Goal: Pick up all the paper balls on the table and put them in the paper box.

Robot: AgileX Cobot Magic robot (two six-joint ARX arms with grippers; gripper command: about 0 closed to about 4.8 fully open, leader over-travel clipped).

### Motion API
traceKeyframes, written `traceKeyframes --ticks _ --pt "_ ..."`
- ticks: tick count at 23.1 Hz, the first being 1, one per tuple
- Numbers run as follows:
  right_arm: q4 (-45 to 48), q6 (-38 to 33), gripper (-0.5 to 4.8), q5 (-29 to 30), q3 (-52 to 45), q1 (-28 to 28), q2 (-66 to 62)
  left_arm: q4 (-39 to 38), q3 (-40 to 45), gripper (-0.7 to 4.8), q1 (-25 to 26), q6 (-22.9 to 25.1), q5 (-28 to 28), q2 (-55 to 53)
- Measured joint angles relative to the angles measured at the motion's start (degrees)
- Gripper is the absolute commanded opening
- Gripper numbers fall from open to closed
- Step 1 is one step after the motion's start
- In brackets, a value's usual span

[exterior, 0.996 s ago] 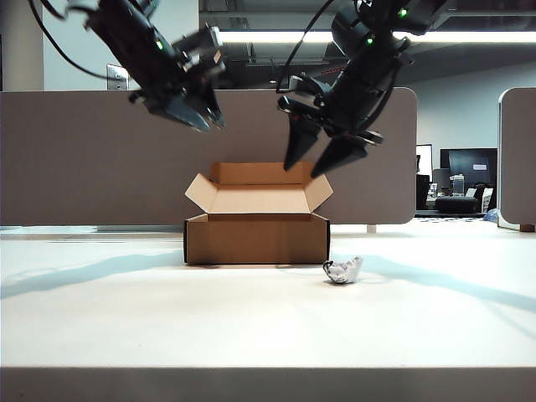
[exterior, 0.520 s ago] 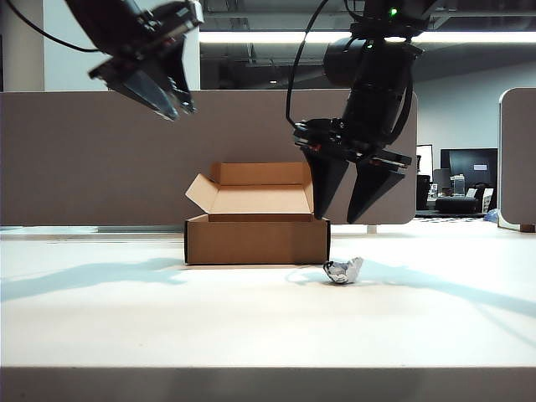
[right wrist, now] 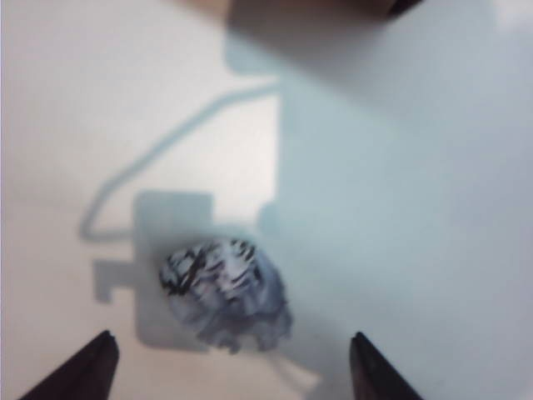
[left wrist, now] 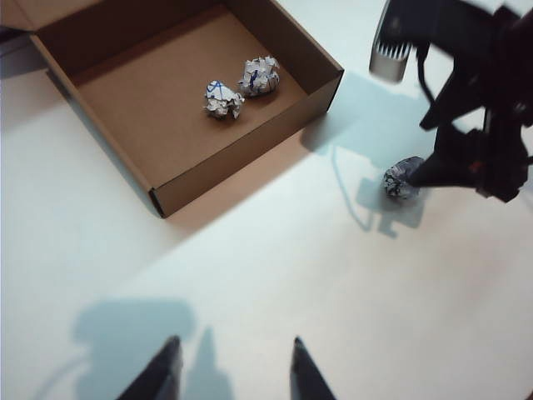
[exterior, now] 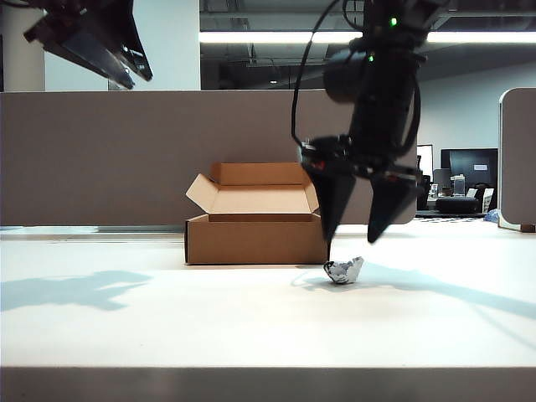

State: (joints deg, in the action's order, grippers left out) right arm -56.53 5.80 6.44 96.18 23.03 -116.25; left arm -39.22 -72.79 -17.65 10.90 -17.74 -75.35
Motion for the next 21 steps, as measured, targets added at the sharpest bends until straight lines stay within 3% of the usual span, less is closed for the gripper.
traceKeyframes --ticks 13,21 --pt "6.99 -1.6 3.86 1.31 -6.54 2.56 -0.22 -0.48 1.31 1.6 0.0 0.0 1.49 3.02" --pt "7.82 -2.97 2.23 1.05 -6.54 2.56 -0.46 -1.42 1.36 1.6 0.02 0.0 2.27 3.02"
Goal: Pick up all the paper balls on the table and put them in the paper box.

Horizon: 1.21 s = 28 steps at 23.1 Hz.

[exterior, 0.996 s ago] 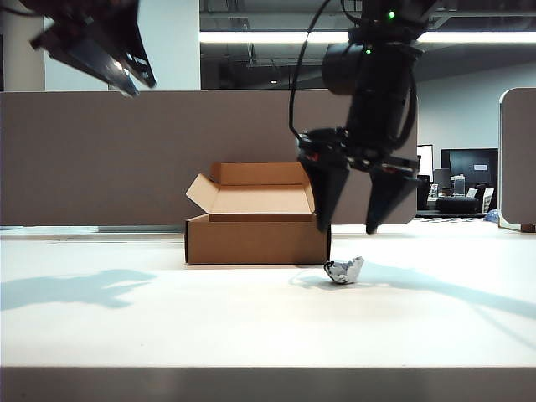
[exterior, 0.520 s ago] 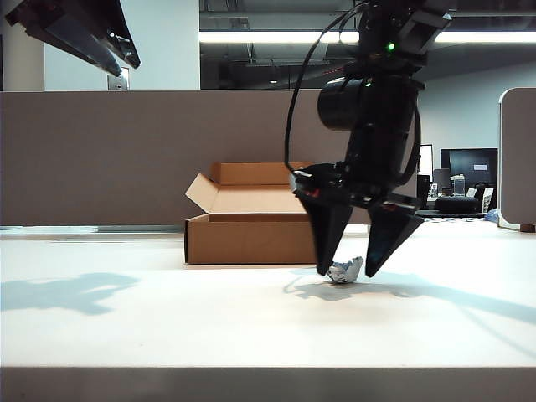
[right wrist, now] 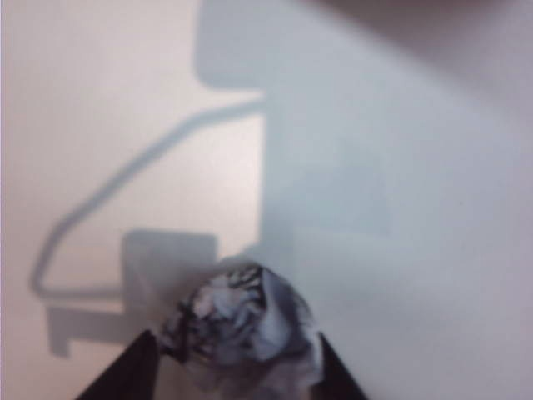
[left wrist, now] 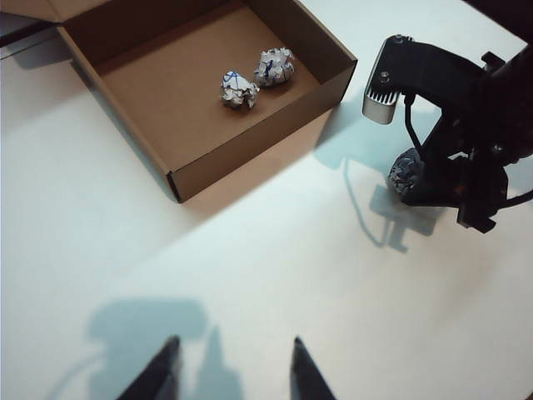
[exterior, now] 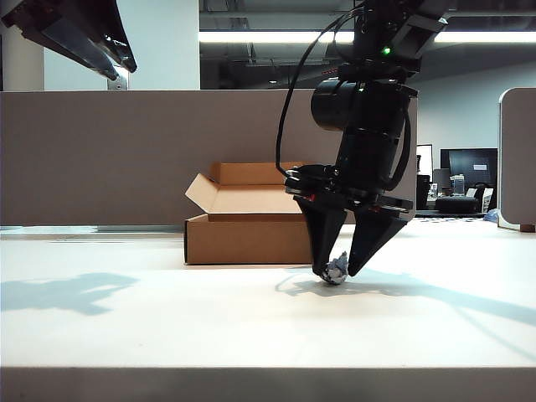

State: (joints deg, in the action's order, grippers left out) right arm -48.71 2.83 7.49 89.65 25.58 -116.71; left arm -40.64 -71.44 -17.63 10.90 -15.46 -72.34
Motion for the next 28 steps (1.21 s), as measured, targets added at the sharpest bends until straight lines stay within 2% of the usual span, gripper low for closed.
traceKeyframes --ticks 5,10,13,18,28 --pt "0.37 -0.02 1.46 0.0 0.02 0.0 -0.02 -0.09 0.0 1.6 0.0 0.0 0.11 0.0" --pt "0.9 -0.02 1.39 -1.77 0.04 0.04 -0.02 -0.13 0.0 1.6 -0.02 0.0 0.11 0.0" --pt "1.75 0.02 1.11 -2.78 0.04 0.04 -0.02 -0.13 0.0 1.6 0.0 0.0 0.13 0.0" --pt "2.38 0.13 1.11 -3.82 0.48 0.04 -0.02 -0.11 0.0 1.6 0.0 0.0 0.13 0.0" --pt "0.2 0.2 1.11 -4.0 11.8 -0.11 0.0 -0.07 0.0 1.6 0.0 0.02 0.13 0.02"
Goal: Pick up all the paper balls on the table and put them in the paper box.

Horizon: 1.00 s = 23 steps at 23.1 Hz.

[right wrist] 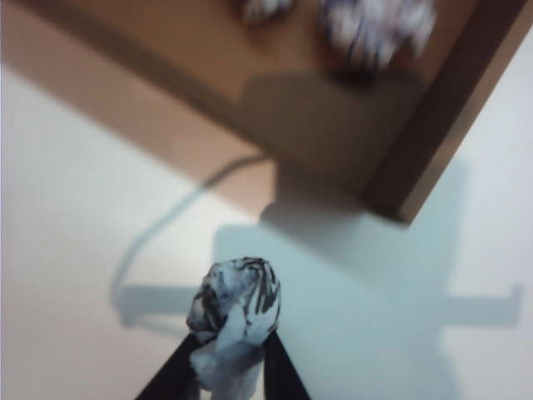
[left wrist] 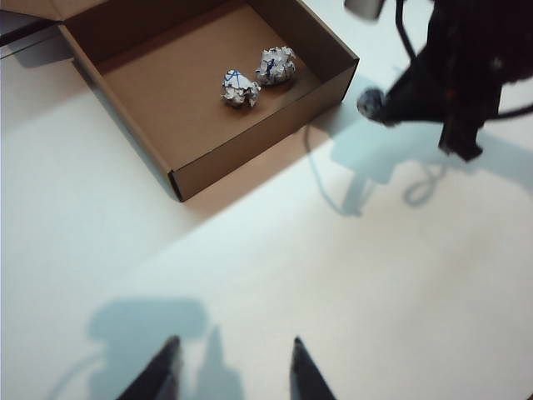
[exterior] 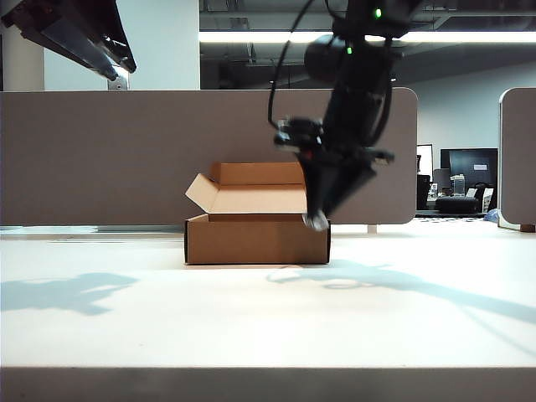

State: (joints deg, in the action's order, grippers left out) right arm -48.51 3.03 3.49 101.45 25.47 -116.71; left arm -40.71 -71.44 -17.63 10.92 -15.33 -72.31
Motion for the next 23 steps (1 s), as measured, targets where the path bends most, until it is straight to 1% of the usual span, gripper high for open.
traceKeyframes --ticks 4,6,9,10,11,12,13,14,18,22,23 --pt "0.87 0.0 1.12 0.0 4.35 -0.02 0.0 0.09 0.0 1.6 0.0 -0.02 0.0 -0.02" --pt "3.98 0.0 1.12 0.0 5.99 -0.02 0.0 0.24 0.0 1.6 0.0 -0.02 0.0 -0.02" --pt "11.02 -0.02 1.17 0.0 7.3 -0.04 -0.15 0.44 0.0 1.54 0.0 -0.02 0.0 -0.02" --pt "12.83 -0.02 1.71 0.02 7.61 -0.04 -0.44 0.48 0.0 1.52 0.0 -0.02 0.0 0.0" --pt "17.05 -0.02 2.09 0.07 7.8 -0.04 -1.64 0.7 0.0 1.52 0.0 -0.04 0.04 0.0" --pt "18.27 0.0 2.88 0.07 7.93 -0.04 -2.45 0.7 0.0 1.52 0.0 -0.22 0.07 0.0" --pt "19.54 -0.02 3.44 0.04 7.93 -0.04 -3.43 0.76 0.0 1.52 0.0 -0.24 0.31 0.0" --pt "20.28 -0.02 3.85 0.04 7.78 -0.04 -4.24 0.96 0.0 1.52 0.0 -0.33 0.7 0.0" --pt "21.38 -0.07 3.91 0.07 7.56 -0.02 -4.61 2.08 0.0 1.51 0.04 -0.44 1.86 -0.02" --pt "22.08 -0.11 3.9 0.09 7.65 -0.02 -3.1 3.5 0.0 1.46 -0.02 -0.46 1.88 0.0" --pt "22.01 -0.09 3.86 0.04 7.61 -0.04 -2.69 3.87 0.0 0.95 -0.02 -0.5 1.9 0.0"
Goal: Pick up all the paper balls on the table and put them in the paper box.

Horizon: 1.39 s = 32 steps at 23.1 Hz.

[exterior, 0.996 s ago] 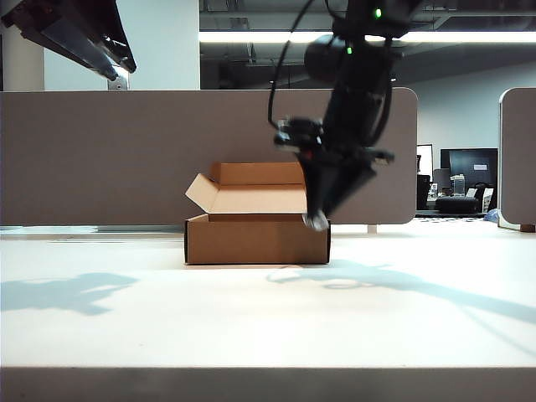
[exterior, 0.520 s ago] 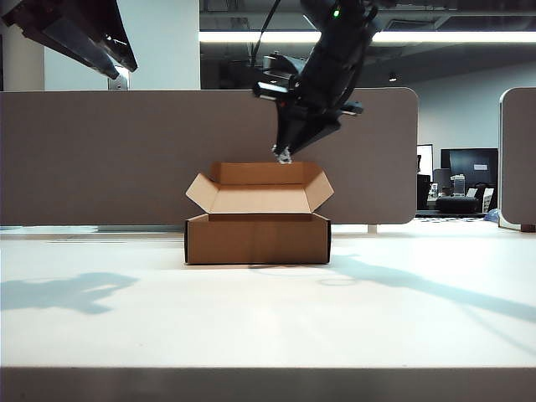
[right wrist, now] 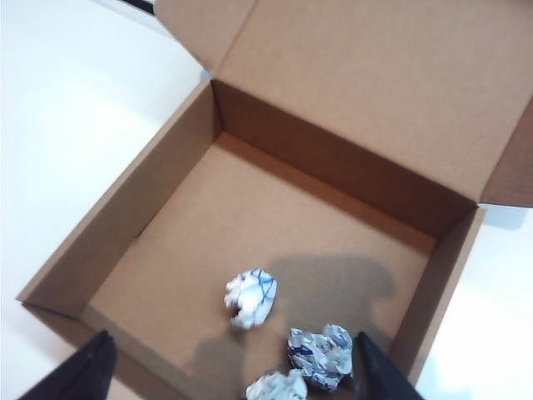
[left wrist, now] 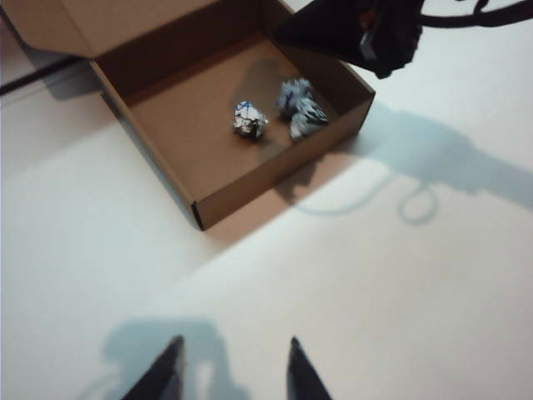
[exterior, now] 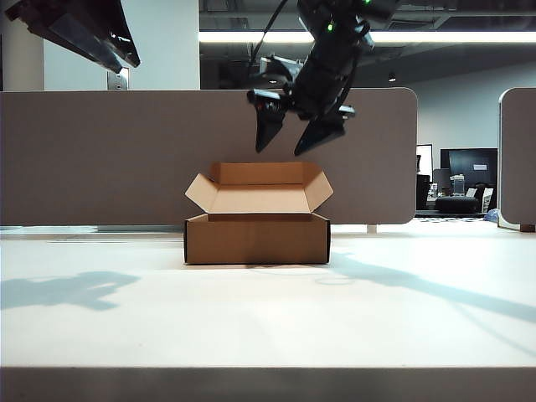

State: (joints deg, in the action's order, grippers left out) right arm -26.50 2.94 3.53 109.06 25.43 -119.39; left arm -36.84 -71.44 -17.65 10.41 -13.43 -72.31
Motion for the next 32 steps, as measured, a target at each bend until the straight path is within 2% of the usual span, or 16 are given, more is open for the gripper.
traceKeyframes --ticks 1,2,4,7,10,13,16,17,22,23,24,26,32 --pt "-1.11 -0.52 3.86 0.02 -0.04 -0.31 1.4 0.96 0.0 0.31 0.02 -1.18 0.0 0.0" --pt "-2.21 -1.38 3.86 -0.02 -0.09 -0.31 2.71 1.6 0.0 -0.06 0.04 -2.25 -0.04 0.02" --pt "-3.61 -4.24 3.72 -0.33 -0.09 -0.72 6.97 2.08 0.0 -0.06 0.04 -4.28 -0.37 0.74" --pt "-5.16 -5.68 3.64 -3.69 0.02 -0.76 15.98 1.86 0.02 -0.06 0.02 -4.76 -0.17 6.38" --pt "-9.77 -5.73 3.44 -3.91 -0.42 -0.72 25.11 -1.05 0.0 -0.06 0.02 -4.74 4.13 14.53" --pt "-11.63 -5.73 3.23 -3.91 -3.58 -0.66 32.48 -3.23 0.76 -0.06 0.04 -4.79 5.55 20.55" --pt "-11.54 -5.73 3.0 -3.96 -12.31 -0.66 43.56 -5.64 2.91 -0.06 -0.02 -4.81 5.55 28.89" --pt "-11.72 -5.77 3.0 -3.98 -17.94 -0.66 49.96 -7.5 4.22 -0.06 0.0 -5.16 5.57 32.35" --pt "-12.13 -5.77 2.59 -5.05 -32.02 -0.66 67.49 -12.66 7.74 -0.06 -0.02 -7.17 5.55 40.94" --pt "-12.5 -5.73 2.38 -6.12 -37.57 -0.66 75.25 -13.51 9.01 -0.06 -0.02 -7.63 5.57 44.96" --pt "-12.46 -5.64 1.89 -6.38 -40.74 -0.66 80.13 -13.57 9.77 -0.05 -0.02 -7.69 5.57 46.77" --pt "-11.47 -5.49 1.44 -6.49 -46.25 -0.66 87.58 -13.14 12.04 -0.05 -0.02 -7.69 5.55 49.75" --pt "-11.37 -5.29 1.38 -6.86 -55.47 -0.66 101.33 -11.06 18.6 -0.06 -0.02 -8.0 4.98 49.64"
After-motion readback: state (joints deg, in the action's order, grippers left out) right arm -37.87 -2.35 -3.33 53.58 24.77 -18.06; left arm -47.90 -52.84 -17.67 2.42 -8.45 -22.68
